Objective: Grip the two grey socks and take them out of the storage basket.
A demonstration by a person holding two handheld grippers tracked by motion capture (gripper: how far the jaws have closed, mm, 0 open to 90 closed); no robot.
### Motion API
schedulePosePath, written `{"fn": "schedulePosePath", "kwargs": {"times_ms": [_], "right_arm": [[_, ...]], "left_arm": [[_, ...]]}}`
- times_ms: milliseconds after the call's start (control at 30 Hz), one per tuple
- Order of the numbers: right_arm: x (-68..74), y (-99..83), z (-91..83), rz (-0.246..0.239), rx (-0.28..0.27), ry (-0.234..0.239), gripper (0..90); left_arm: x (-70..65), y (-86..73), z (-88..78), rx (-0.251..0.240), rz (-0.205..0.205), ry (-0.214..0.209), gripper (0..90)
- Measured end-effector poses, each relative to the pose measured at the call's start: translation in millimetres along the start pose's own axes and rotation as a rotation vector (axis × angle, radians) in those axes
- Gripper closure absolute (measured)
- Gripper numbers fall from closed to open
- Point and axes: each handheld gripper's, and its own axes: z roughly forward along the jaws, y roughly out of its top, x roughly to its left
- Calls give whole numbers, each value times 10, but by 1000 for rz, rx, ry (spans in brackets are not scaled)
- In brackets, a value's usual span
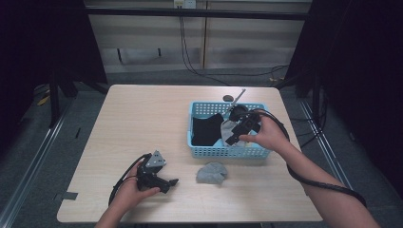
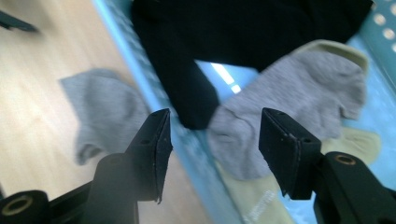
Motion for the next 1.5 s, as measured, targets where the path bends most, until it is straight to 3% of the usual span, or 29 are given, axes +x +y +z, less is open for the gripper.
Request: {"fn": "schedulePosePath", "kwargs": {"times_ms": [33, 533, 733, 867, 1033, 1167, 1200, 1233, 1400, 1500], "right_arm": [[-77, -9, 37, 8, 8, -15, 444], [-406, -87, 386, 93, 87, -83, 468], [-486, -150, 443, 121, 106, -97, 475], [-505, -181, 484, 131, 111, -81, 514], [-520, -204, 574, 117, 127, -85, 539], [-515, -204, 628, 124, 137, -86, 618], [-515, -205, 640, 116, 144, -99, 682], [-515, -205, 640, 116, 144, -99, 682], [-509, -199, 617, 117, 164, -89, 850], [-505, -186, 565, 108, 164, -83, 872]], "left_arm": [[0, 0, 0, 0, 0, -1, 85], [0, 0, 0, 0, 0, 0, 85], [0, 0, -1, 2, -1, -2, 85], [2, 0, -2, 3, 3, 0, 85], [3, 1, -2, 3, 5, 0, 85], [1, 0, -1, 2, 2, 0, 85], [2, 0, -2, 2, 3, 0, 85], [2, 1, -2, 3, 3, 1, 85], [2, 0, -2, 2, 3, 0, 85], [2, 0, -2, 2, 4, 1, 85]]}}
